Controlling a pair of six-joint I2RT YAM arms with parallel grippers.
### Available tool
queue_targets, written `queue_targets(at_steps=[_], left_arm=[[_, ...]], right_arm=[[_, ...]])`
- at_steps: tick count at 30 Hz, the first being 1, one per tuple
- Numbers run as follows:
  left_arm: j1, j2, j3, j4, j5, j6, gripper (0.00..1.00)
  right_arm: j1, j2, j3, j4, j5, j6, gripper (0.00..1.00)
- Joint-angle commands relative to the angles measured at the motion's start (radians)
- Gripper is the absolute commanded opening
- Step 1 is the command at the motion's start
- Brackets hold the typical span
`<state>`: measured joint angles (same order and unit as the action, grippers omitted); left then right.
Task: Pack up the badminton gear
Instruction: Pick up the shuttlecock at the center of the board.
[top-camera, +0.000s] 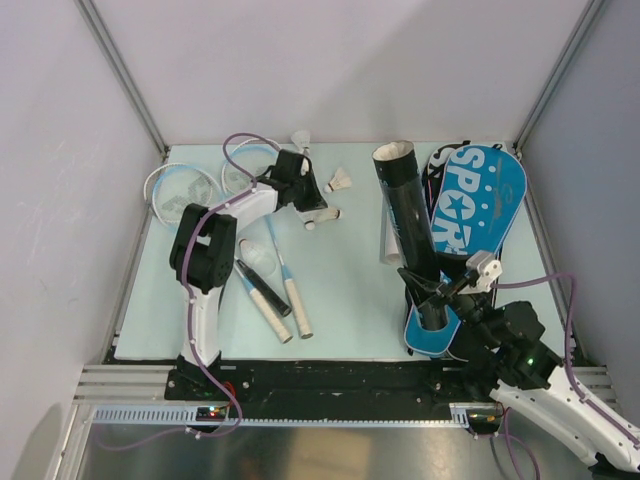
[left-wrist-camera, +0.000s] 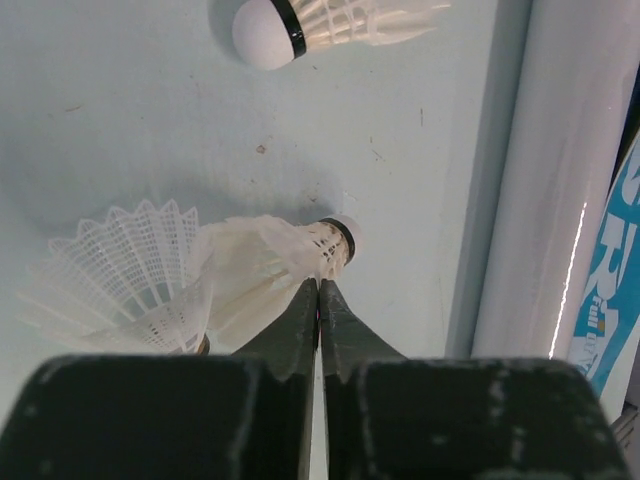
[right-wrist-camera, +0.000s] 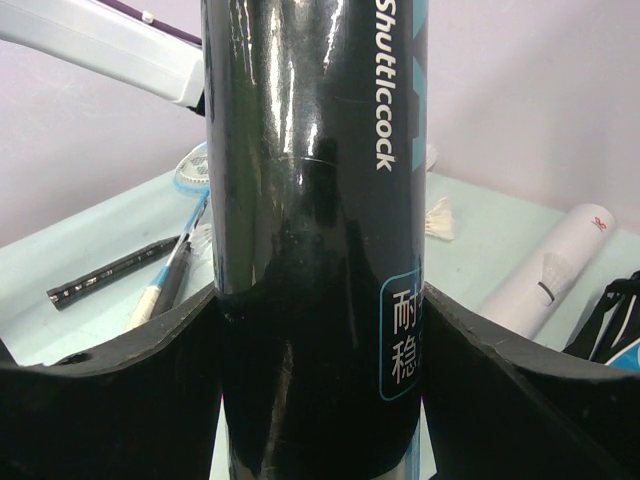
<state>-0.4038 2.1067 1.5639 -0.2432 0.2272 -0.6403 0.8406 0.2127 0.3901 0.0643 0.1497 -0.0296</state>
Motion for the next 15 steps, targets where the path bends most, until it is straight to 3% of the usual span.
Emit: queue_targets(at_steps=[1,7,15], left_arm=[[-0.001,-0.046,-0.003,0.053,0.052,-0.016,0.02],[-0.002,-0.16,-0.013,0.072,0.122,-0.034,0.0],[0.018,-0.432,-0.094,0.073,0.188,-0.002,0.0]], right_arm=[[0.003,0.018,0.052,0.067,0.019,0.02,0.29],[0.003,0.066,0.052,0.07,0.012,0.025,0.29],[0.003,0.112,0.051,0.012,-0.004,-0.06,0.31]])
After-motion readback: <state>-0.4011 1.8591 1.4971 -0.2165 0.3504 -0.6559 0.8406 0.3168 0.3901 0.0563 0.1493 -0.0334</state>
